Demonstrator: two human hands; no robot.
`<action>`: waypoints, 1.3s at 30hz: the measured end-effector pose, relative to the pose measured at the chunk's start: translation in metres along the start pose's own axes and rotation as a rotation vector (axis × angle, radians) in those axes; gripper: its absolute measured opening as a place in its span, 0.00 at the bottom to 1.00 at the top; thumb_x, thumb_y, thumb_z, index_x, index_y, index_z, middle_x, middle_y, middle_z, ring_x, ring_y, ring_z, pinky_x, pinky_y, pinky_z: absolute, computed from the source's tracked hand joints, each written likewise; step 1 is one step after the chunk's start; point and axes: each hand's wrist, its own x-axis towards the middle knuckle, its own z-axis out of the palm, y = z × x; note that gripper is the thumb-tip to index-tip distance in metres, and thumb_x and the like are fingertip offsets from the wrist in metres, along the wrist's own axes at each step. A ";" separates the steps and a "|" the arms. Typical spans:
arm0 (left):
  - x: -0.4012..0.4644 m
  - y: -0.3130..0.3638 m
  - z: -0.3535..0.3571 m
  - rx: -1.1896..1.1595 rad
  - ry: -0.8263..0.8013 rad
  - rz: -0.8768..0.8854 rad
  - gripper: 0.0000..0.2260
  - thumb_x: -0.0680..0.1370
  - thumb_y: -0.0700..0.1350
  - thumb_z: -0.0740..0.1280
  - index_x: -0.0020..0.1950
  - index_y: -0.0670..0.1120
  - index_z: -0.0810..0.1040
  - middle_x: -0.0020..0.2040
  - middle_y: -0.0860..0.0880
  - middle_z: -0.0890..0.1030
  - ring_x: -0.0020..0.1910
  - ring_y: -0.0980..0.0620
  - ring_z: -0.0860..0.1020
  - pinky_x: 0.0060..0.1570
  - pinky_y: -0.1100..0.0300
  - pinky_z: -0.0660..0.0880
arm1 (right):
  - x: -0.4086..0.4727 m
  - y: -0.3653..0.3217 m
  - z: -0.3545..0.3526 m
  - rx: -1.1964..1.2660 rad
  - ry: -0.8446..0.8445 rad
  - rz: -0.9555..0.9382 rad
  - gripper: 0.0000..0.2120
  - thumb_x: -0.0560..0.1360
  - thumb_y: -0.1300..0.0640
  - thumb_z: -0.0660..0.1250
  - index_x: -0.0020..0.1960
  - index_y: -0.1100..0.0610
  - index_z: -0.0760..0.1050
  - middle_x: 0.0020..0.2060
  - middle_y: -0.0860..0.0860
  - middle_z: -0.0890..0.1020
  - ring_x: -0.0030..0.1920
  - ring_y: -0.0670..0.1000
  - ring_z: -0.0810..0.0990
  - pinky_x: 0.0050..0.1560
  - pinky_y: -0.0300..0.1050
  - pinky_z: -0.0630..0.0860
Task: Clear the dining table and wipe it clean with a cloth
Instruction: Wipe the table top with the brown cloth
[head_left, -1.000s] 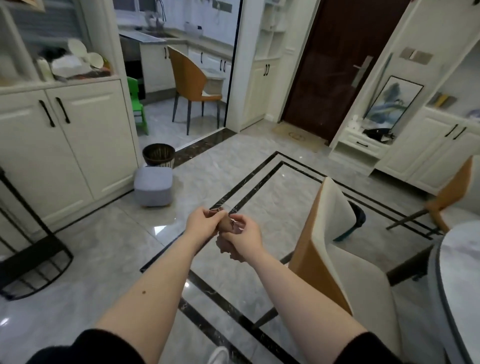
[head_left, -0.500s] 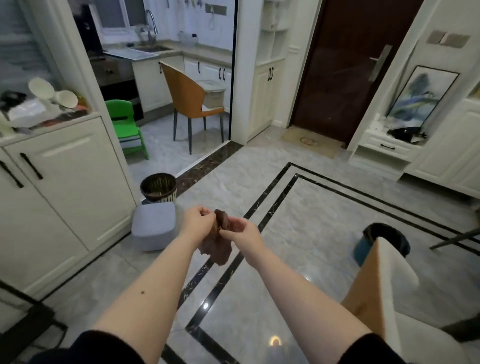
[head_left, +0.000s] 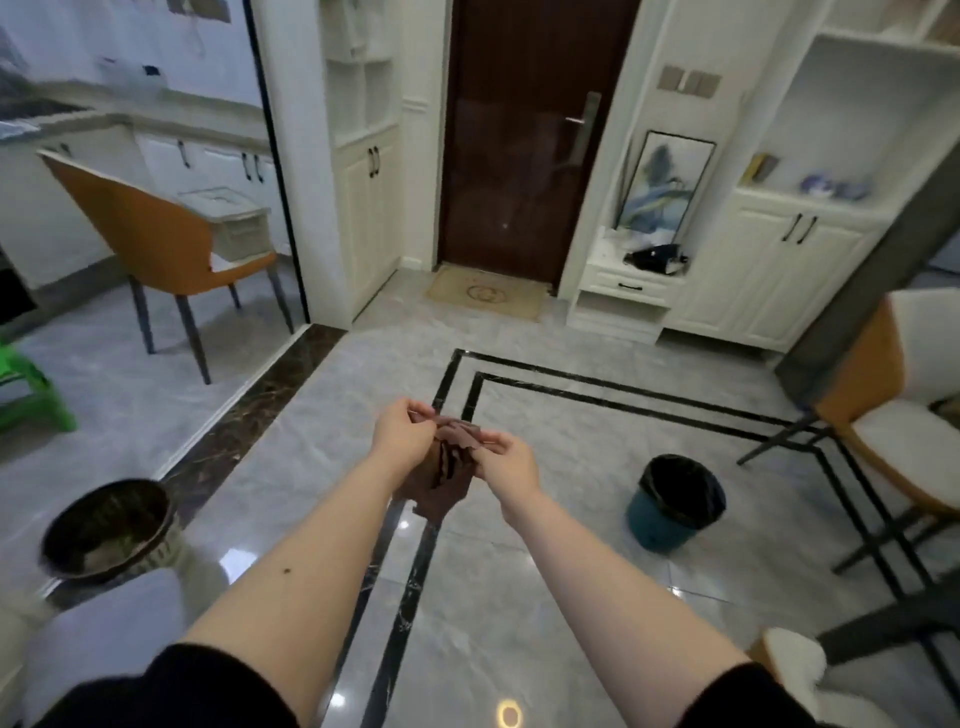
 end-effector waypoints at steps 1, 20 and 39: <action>0.017 0.007 0.013 0.018 -0.030 0.013 0.06 0.76 0.36 0.64 0.50 0.45 0.73 0.45 0.46 0.76 0.47 0.48 0.74 0.48 0.60 0.71 | 0.015 -0.006 -0.007 0.019 0.042 0.014 0.05 0.74 0.65 0.68 0.49 0.60 0.76 0.47 0.60 0.82 0.48 0.57 0.82 0.53 0.53 0.79; 0.398 0.196 0.361 0.008 -0.387 0.051 0.12 0.77 0.33 0.58 0.56 0.40 0.76 0.54 0.40 0.79 0.53 0.45 0.77 0.57 0.55 0.72 | 0.453 -0.141 -0.208 0.107 0.236 -0.008 0.14 0.73 0.72 0.65 0.59 0.67 0.74 0.45 0.57 0.80 0.40 0.48 0.80 0.37 0.34 0.78; 0.671 0.395 0.776 0.460 -0.877 0.575 0.03 0.73 0.36 0.64 0.43 0.43 0.75 0.39 0.44 0.77 0.39 0.48 0.75 0.38 0.60 0.68 | 0.829 -0.249 -0.514 -0.275 0.781 0.014 0.05 0.75 0.61 0.67 0.50 0.60 0.78 0.39 0.51 0.79 0.41 0.48 0.78 0.44 0.41 0.76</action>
